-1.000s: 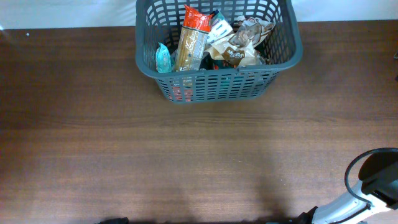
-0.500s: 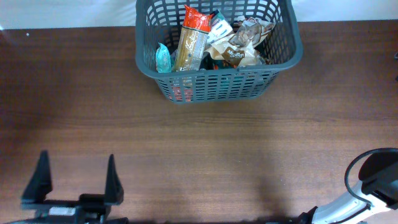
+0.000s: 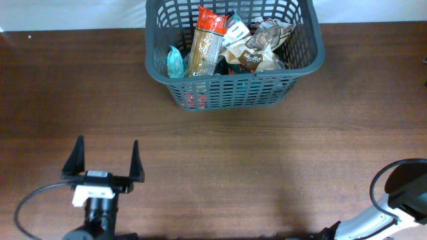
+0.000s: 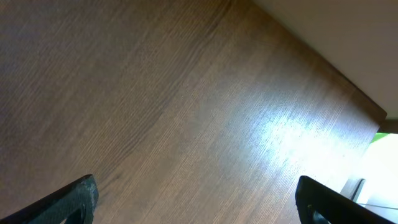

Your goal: Pack container

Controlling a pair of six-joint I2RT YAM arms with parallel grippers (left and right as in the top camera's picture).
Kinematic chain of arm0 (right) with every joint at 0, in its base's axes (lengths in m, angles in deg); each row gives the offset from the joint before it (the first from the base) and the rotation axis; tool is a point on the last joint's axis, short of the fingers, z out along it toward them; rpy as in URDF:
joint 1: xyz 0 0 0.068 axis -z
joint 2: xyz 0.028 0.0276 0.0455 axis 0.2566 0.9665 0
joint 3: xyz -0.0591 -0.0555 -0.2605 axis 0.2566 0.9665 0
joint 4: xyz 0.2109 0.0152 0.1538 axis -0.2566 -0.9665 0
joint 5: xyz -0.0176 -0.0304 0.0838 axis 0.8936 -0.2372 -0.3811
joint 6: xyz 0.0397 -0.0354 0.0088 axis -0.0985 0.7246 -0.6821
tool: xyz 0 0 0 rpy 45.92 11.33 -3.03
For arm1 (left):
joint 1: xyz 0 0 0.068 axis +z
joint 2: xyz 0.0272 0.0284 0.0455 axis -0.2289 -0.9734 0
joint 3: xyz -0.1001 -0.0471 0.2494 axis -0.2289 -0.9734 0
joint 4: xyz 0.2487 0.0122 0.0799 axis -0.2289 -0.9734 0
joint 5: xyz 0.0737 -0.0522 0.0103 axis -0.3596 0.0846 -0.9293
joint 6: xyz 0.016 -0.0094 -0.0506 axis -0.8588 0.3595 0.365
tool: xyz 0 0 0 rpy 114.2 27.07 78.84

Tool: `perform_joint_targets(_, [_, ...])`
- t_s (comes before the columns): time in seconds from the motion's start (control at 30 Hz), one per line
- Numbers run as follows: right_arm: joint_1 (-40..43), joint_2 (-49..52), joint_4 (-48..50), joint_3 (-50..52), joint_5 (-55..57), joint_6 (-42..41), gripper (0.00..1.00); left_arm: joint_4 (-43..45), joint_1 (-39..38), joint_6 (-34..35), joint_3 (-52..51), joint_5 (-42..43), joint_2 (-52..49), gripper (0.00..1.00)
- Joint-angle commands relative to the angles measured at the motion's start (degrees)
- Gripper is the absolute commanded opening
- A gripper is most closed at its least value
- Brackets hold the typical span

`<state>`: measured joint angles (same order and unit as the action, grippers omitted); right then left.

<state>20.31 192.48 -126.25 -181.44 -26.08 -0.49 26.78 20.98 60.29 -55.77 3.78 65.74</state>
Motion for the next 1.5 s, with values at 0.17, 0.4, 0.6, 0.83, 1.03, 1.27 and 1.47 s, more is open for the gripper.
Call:
perform_joint_targets(0.17, [0.09, -0.72, 0.02, 0.11, 0.09, -0.52, 0.99, 10.03, 0.28, -0.87, -10.75, -1.73, 0.74, 0.99])
perform_joint_targets(0.4, [0.09, -0.72, 0.02, 0.11, 0.11, -0.52, 0.99, 8.55, 0.28, -0.9, -15.34, -4.13, 4.46, 0.99])
perform_joint_targets(0.6, [0.09, -0.7, 0.02, 0.11, 0.09, -0.52, 0.99, 6.38, 0.24, -0.87, -17.22, -5.18, 4.79, 0.99])
perform_joint_targets(0.83, [0.09, -0.72, 0.02, 0.11, 0.09, -0.52, 0.99, 4.5, -0.98, -0.87, -19.3, -6.1, 4.79, 0.99])
perform_joint_targets(1.03, [0.09, -0.7, 0.02, 0.11, 0.09, -0.52, 0.99, -0.63, -2.51, -0.87, -19.3, -9.25, 4.79, 0.99])
perform_joint_targets(1.27, [0.09, -0.7, 0.02, 0.11, 0.09, -0.52, 0.99, -4.76, -2.51, -0.9, -19.3, -9.49, 4.79, 0.99])
perform_joint_targets(1.47, [0.09, -0.72, 0.02, 0.11, 0.11, -0.52, 0.99, -4.81, -2.51, -0.87, -19.3, -9.62, 4.79, 0.99])
